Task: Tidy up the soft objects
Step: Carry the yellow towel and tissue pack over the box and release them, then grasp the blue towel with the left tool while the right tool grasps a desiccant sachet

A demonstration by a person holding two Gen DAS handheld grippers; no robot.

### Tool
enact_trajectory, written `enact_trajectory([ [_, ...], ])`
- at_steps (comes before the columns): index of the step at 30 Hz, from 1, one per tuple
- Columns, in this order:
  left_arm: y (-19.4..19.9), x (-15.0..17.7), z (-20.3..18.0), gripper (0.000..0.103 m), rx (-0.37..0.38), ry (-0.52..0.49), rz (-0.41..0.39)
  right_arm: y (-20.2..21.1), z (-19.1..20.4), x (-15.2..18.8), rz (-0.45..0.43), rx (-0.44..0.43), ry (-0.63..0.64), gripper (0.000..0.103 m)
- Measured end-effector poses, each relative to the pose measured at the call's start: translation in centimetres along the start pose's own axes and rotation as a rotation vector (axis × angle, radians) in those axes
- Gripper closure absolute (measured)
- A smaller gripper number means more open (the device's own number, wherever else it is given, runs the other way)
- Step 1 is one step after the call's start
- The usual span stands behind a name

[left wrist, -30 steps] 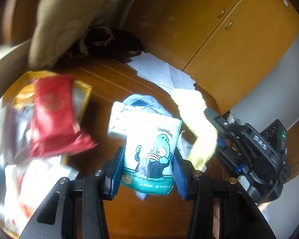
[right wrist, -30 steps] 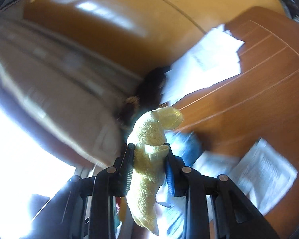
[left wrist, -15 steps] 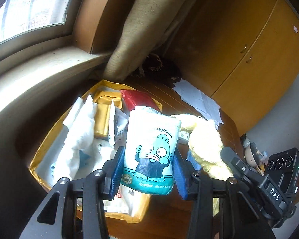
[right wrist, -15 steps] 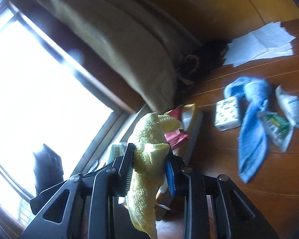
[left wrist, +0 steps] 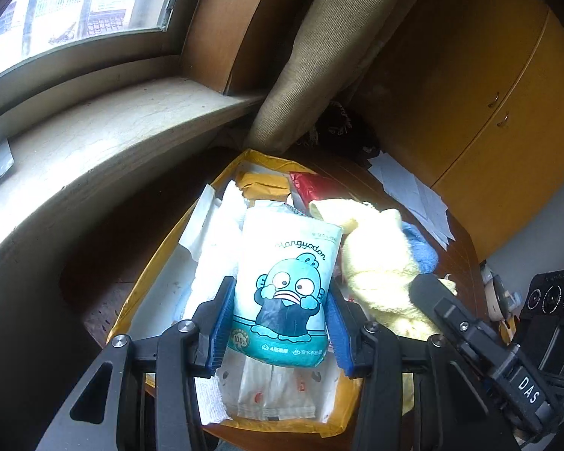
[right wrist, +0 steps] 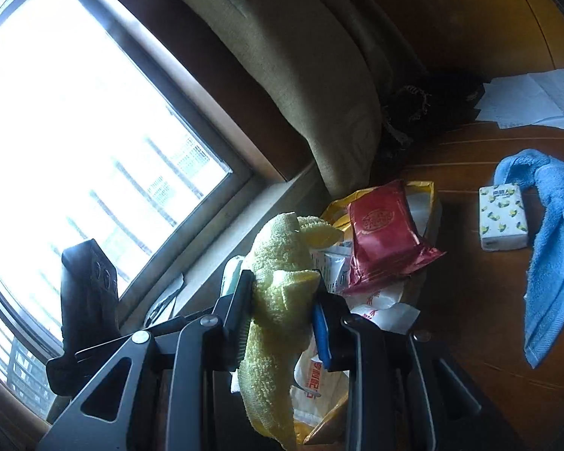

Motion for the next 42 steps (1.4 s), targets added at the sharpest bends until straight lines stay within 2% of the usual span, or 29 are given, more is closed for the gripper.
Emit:
enact_trajectory([
  [2,-1.0,0.4,0.6,0.056,-0.005,0.004,0.033,-1.5,0.0,0.9,0.035,0.021,0.009,0.075],
  [8,-2.1,1.1,1.3,0.056,-0.03,0.004,0.062,-3.4,-0.4,3.0,0.093,0.149,0.062,0.075],
  [11,-2.3,1.2,1.0,0.054,-0.051,-0.022,0.074,-4.1,-0.5,3.3,0.118,0.17,0.065,0.074],
  [16,-2.4,1.3,1.1,0.047,-0.038,-0.009,0.078,-5.0,-1.0,3.5,0.136,0.179,0.047,0.069],
  [17,-2.3,1.4,1.1,0.044,-0.031,-0.003,0.079,-4.9,-1.2,3.4,0.133,0.176,0.037,0.067],
  [19,-1.7,1.4,0.9,0.041,-0.017,0.001,0.063,-4.3,-1.3,3.1,0.113,0.159,0.021,0.051],
  [21,-0.9,1.3,0.5,0.036,-0.008,-0.005,0.026,-2.7,-1.3,2.4,0.069,0.126,-0.003,0.042],
  [25,1.0,1.1,-1.2,0.033,0.03,-0.036,-0.044,0.5,-1.5,1.7,0.004,0.079,-0.025,0.04],
  [28,1.4,1.7,-3.6,0.029,0.085,-0.078,-0.046,2.8,-2.1,1.4,-0.032,0.087,-0.022,0.037],
  [31,0.7,2.6,-6.6,0.028,0.145,-0.129,-0.006,4.7,-3.9,1.2,-0.054,0.11,-0.051,0.037],
  [35,-1.1,4.0,-10.4,0.029,0.192,-0.176,0.053,6.8,-8.3,0.3,-0.066,0.166,-0.17,0.037],
  [38,-1.9,4.9,-12.7,0.029,0.212,-0.218,0.082,9.1,-12.7,-1.4,-0.085,0.286,-0.264,0.037],
  [42,-2.4,5.7,-14.2,0.029,0.216,-0.257,0.092,11.9,-17.7,-3.4,-0.12,0.381,-0.352,0.037],
])
Point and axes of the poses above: each gripper's, at about its wrist camera, not at the fingertips, and y roughly against the way its jaws point, z to its left, x to its underside, the point moved 3 cm from there along -y, roughly the way its jaws point, and after that the axes turned 6 degrees about x, right-handed, at the moved point
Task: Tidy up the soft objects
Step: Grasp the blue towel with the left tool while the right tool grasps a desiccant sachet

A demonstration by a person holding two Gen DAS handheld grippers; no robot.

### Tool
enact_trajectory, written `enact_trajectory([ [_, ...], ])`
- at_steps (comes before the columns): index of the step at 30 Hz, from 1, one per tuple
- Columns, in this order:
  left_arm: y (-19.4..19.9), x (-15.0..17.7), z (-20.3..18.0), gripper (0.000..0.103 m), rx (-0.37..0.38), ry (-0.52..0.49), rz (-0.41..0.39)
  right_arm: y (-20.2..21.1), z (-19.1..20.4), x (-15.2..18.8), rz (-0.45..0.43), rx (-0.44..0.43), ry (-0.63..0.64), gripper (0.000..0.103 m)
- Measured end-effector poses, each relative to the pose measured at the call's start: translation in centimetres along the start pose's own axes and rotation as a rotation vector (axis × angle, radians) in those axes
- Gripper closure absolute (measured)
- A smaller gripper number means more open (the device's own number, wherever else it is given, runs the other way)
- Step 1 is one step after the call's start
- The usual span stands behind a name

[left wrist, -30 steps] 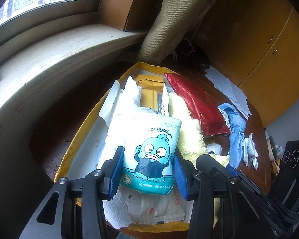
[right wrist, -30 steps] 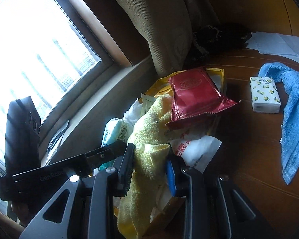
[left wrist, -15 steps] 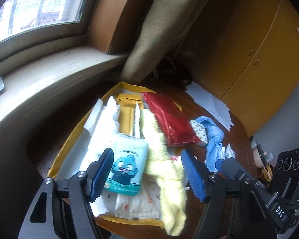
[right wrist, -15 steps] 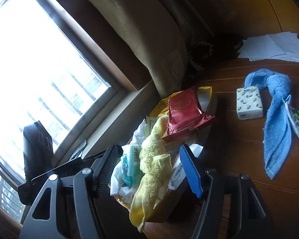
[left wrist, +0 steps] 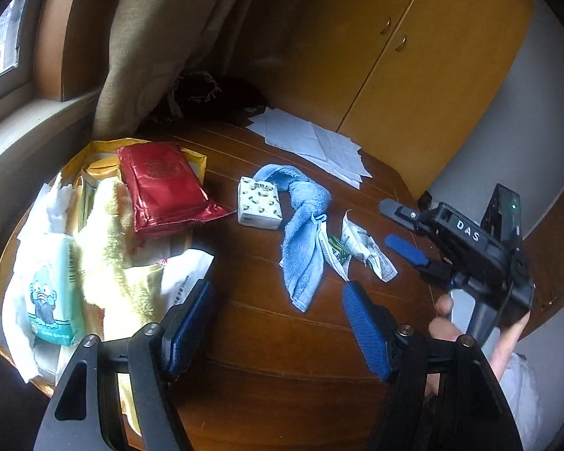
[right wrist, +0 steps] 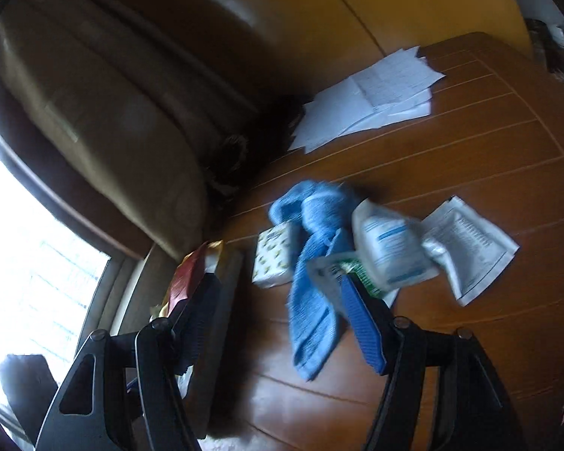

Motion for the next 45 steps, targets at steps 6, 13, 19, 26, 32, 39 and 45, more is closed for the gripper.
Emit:
enact_trajectory([
  [6,-1.2,0.4,0.0,0.029,0.003,0.022,0.037,-2.5,-2.9,-2.8,0.043,0.148,-0.007,0.037],
  [13,-1.8,0.5,-0.2,0.029,0.0,0.015,0.05,-5.5,-2.4,-1.8,0.058,0.245,0.075,0.045],
  [19,-3.8,-0.9,-1.1,0.029,0.002,0.014,0.068,-6.1,-3.4,-1.3,0.077,0.244,0.048,0.057],
  [26,-8.3,-3.9,-3.2,0.028,-0.006,-0.007,0.105,-5.4,-4.4,-1.2,0.083,0.148,-0.028,0.094],
  [32,-14.2,-6.9,-3.7,0.029,-0.065,0.02,0.155,-5.4,-5.3,-1.0,0.096,0.09,-0.103,0.076],
  [39,-17.0,-9.2,-3.6,0.029,-0.051,0.111,0.16,-6.7,-5.2,-0.4,0.144,0.104,-0.101,0.044],
  [45,-18.1,-9.1,-4.1,0.028,-0.066,0.093,0.178,-5.9,-5.3,-0.6,0.109,0.092,-0.112,0.086],
])
Point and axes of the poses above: each gripper's, at about its wrist camera, not at the fingertips, and y roughly against the way its jaws point, z to its left, x to its underside, the point moved 3 cm from there along -y, roughly the way its jaws point, and after that the axes turned 6 degrees about x, right-handed, at the moved point
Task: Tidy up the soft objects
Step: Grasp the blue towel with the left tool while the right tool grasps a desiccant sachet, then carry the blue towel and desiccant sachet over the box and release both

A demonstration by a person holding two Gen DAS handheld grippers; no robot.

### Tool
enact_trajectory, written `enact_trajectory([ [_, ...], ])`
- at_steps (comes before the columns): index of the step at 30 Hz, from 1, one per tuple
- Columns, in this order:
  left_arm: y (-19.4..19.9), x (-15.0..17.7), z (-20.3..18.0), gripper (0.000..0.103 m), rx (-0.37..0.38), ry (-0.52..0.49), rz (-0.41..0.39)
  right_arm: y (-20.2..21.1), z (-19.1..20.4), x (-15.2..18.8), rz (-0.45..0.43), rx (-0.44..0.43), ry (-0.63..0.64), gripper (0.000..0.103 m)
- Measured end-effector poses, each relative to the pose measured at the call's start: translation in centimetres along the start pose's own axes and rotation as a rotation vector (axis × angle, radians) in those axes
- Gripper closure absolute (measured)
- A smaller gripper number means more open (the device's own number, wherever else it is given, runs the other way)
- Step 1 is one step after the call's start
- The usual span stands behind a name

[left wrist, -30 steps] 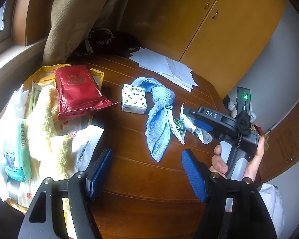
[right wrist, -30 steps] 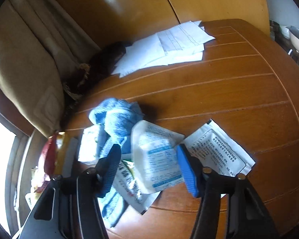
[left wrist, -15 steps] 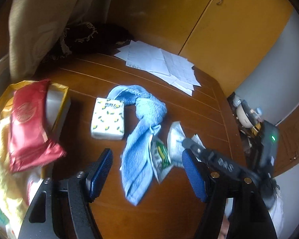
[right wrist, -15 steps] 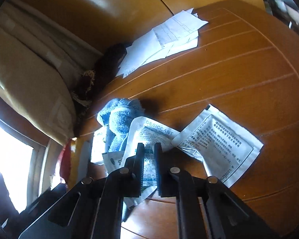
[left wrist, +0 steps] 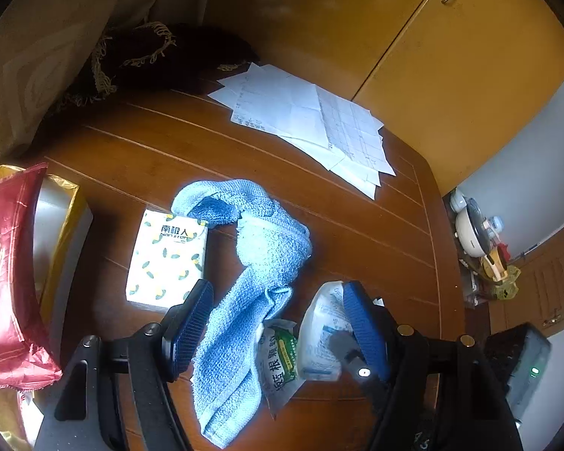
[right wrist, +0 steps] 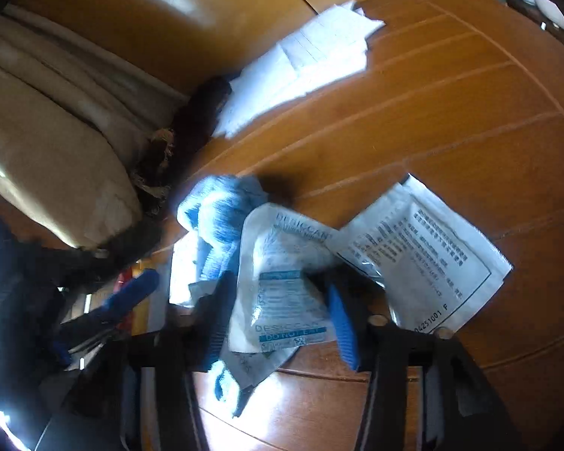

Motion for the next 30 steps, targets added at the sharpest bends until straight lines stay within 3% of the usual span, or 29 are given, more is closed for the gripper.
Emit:
enact_trajectory([
  [4,-1.5,-0.9,-0.2,0.028,-0.031,-0.014,0.007,0.8,0.0,-0.2,-0.031,-0.007,0.0,0.096],
  [10,-5.4,-2.0,-0.5,0.028,-0.066,-0.02,0.072,0.3,-0.2,-0.3,-0.007,-0.013,-0.012,0.097],
  [11,-5.9,-2.1,-0.4,0.033,-0.076,-0.019,0.075,0.3,-0.2,-0.4,-0.005,-0.016,-0.013,0.097],
  [12,-6.3,-2.2,-0.2,0.051,-0.09,-0.01,0.079,0.3,-0.3,-0.3,-0.004,-0.022,-0.019,0.096],
  [14,-6.6,-2.0,0.0,0.054,-0.085,-0.006,0.094,0.3,-0.8,-0.4,0.003,-0.045,-0.051,0.096],
  [17,-5.3,-1.7,0.3,0.061,-0.073,-0.01,0.07,0.1,-1.4,-0.3,0.018,-0.068,-0.085,0.084],
  [19,-3.6,-1.4,0.6,0.061,-0.044,-0.003,0.04,0.0,-1.5,-0.2,0.025,-0.092,-0.105,0.066],
  [22,-2.2,-0.9,1.3,0.061,0.009,0.024,0.037,0.4,-1.0,-0.4,-0.002,-0.094,-0.083,0.057],
  [30,1.0,0.1,2.3,0.061,0.107,0.064,0.004,-1.1,-0.2,0.0,0.016,0.018,0.005,0.062],
])
Point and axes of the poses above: each gripper's, at about its wrist camera, not at the fingertips, and y roughly against the way its jaws point, z to its left, x to its underside, the point moved 3 cm from there along -y, roughly the way its jaws point, and after that the axes turned 6 degrees about x, right-handed, at the moved point
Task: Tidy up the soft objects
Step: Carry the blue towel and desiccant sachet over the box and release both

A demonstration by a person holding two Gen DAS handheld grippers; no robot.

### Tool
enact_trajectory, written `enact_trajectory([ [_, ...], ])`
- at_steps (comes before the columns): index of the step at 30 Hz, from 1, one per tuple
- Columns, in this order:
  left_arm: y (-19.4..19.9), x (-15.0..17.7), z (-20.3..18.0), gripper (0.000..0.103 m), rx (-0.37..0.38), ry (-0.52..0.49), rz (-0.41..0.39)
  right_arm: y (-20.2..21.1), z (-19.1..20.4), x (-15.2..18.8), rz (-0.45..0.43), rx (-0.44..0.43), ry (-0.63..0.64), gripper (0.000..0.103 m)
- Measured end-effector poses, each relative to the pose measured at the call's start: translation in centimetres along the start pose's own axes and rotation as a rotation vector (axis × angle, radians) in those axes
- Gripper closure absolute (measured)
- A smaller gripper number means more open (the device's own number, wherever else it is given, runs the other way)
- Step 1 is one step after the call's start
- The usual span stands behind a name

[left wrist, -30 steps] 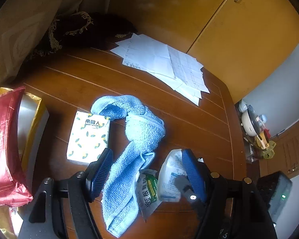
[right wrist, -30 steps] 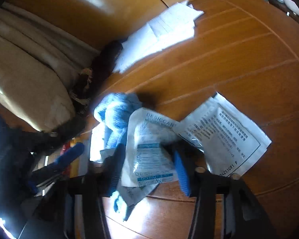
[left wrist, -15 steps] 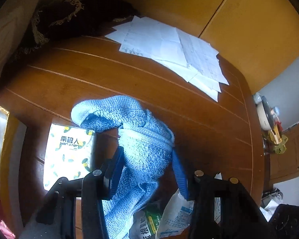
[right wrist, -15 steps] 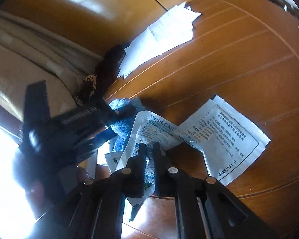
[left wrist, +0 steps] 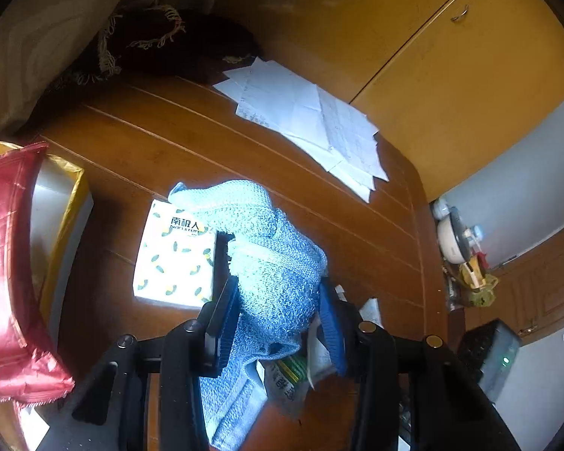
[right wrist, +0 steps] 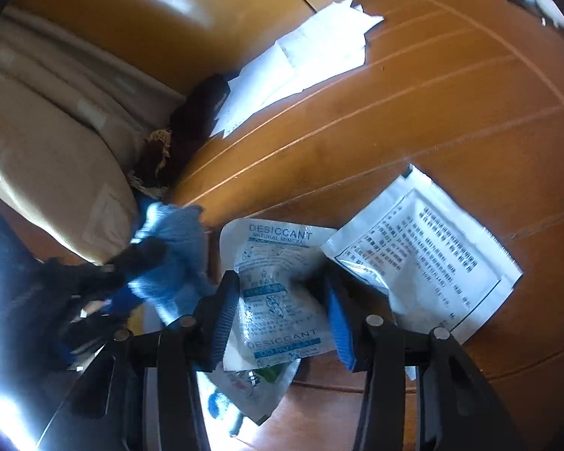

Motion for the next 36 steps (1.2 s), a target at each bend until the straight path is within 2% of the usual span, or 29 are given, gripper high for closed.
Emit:
enact_trajectory([
  [3,1.4,0.6,0.1,0.061,0.036,0.006,-0.013,-0.1,0.2,0.2,0.003,0.017,0.033,0.073],
  [6,3.6,1.1,0.3,0.061,0.062,0.012,-0.05,0.3,0.5,0.5,-0.016,0.047,0.07,0.077],
  [8,5.4,1.5,0.4,0.061,0.081,0.019,-0.073,0.4,0.6,0.6,-0.023,0.057,0.085,0.078],
  [10,7.9,1.9,0.7,0.061,0.108,0.029,-0.101,1.0,0.6,0.7,-0.042,0.018,0.075,0.079],
  [15,15.9,2.8,1.3,0.061,0.219,0.034,-0.174,3.6,1.9,0.6,-0.18,-0.007,0.134,0.079],
  [19,22.0,3.3,2.2,0.061,0.246,0.008,-0.246,5.4,2.3,0.3,-0.231,-0.044,0.12,0.079],
  [21,24.6,3.4,2.9,0.061,0.231,-0.009,-0.28,7.0,3.1,0.8,-0.26,-0.07,0.131,0.079],
  [24,27.8,3.5,4.7,0.061,0.17,-0.006,-0.325,9.2,6.2,2.3,-0.275,-0.15,0.194,0.079],
  [29,31.6,2.8,8.2,0.061,0.07,0.026,-0.411,10.0,13.2,5.2,-0.212,-0.279,0.371,0.079],
  [32,31.5,2.1,10.5,0.061,0.013,0.041,-0.407,8.3,17.0,6.5,-0.136,-0.33,0.451,0.079],
  [36,27.2,0.5,13.5,0.061,-0.051,0.061,-0.335,5.1,20.8,8.5,-0.059,-0.322,0.557,0.079],
])
Point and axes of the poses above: each gripper's, at about its wrist camera, not at the fingertips, and y roughly against the way its jaws point, z to its left, x to its underside, the point moved 3 cm from there along -y, roughly the way its jaws point, and after that the axes turned 6 degrees about x, right-handed, at the moved point
